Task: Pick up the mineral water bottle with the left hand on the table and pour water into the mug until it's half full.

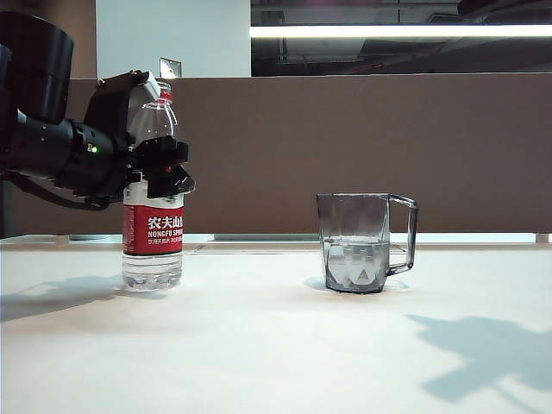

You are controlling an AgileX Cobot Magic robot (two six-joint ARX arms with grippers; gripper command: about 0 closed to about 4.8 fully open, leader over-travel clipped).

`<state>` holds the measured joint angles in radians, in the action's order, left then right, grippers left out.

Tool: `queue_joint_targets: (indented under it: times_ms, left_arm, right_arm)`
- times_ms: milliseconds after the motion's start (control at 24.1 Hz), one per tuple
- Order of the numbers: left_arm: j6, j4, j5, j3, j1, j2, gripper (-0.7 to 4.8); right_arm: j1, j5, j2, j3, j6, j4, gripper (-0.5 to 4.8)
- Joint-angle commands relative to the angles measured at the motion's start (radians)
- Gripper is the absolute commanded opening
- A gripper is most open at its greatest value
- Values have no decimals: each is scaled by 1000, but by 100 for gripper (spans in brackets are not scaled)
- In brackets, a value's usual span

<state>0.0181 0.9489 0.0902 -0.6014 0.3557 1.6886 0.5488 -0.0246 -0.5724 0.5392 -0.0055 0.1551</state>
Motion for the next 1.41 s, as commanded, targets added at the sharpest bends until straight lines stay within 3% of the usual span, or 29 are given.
queue_joint_targets:
  times_ms: [41,332,830,996,1286,1327,1410]
  left_arm:
    - [-2,-12,4,0,0,-3,466]
    - [1,-46,4,0,8,-28,479]
    - [-7,-500,4,0,20,-281,479]
    - [-7,-589,4,0,20,-351,479]
    - [-3,-798,4,0,20,-482,479]
    - [-3,-837,4,0,20,-510,439]
    - [-3,-879,4,0,20,-539,291]
  right_arm:
    - [0,-1,4,6,-3,-24,-1]
    - [0,-1,4,6,-3,-24,-2]
    - [0,-1,18,6,6,-22,-1]
    - [0,-1,43,6,13,-19,-1]
    - [0,5,113,2,13,111,-2]
    - [0,4,133,-10,12,109,-2]
    - [0,4,152,-25,12,107,-2]
